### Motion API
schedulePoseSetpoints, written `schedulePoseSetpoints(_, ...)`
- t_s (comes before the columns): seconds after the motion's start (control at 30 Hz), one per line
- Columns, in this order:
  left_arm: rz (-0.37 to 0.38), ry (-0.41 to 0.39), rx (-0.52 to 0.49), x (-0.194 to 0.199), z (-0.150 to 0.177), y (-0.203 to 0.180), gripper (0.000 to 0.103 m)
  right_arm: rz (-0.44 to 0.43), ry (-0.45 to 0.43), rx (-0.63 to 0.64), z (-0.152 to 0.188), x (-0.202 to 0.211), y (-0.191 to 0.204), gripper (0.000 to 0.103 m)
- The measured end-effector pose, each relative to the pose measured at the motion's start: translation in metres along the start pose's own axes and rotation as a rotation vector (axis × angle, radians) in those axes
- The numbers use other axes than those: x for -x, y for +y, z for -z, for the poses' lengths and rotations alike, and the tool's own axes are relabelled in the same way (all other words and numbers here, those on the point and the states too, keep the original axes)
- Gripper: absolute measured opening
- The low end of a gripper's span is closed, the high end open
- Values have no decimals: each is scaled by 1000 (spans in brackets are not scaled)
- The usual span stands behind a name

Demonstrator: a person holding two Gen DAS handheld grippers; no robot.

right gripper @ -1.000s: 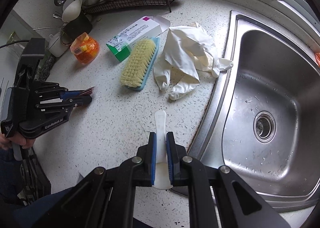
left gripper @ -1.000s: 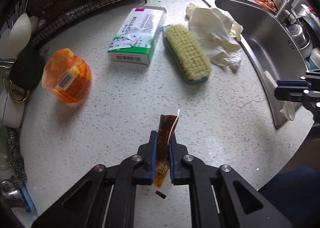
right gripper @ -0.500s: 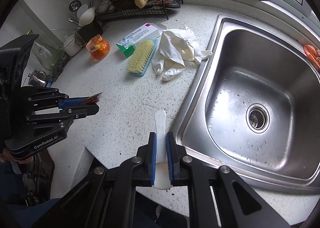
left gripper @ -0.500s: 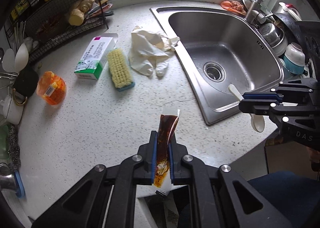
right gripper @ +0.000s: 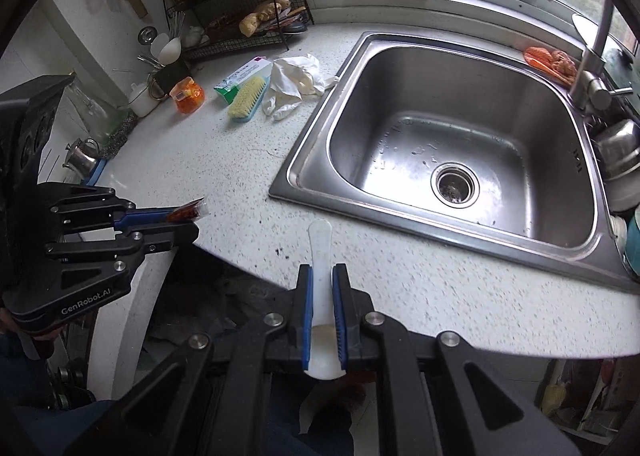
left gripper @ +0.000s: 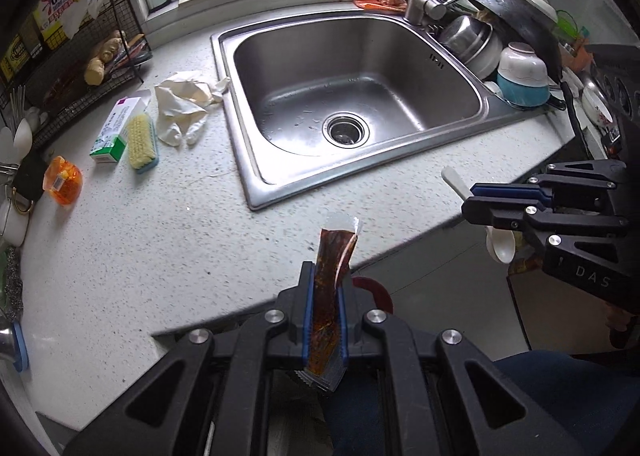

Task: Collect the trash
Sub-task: 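Carry the sauce packet and spoon down to the red bucket with both tools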

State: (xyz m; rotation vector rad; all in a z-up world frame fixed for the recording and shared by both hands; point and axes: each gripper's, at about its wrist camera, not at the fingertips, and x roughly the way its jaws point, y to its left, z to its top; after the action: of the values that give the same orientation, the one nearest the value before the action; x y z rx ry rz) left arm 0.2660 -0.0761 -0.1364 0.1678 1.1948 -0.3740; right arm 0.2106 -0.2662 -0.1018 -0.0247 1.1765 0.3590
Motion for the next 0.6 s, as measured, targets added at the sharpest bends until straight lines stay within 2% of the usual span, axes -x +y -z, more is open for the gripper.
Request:
schedulePoseSetpoints(0.17, 9, 26, -23, -6, 22, -37, 9, 9, -6, -37, 40, 14, -11, 8)
schedulePoseSetpoints(0.33, 27, 76, -22, -32, 44, -62, 9, 23, 9, -75, 75, 10, -22, 8)
schedulePoseSetpoints(0.6, 23, 139, -44, -102, 80, -83, 9, 23, 76, -143, 120, -46, -43, 8)
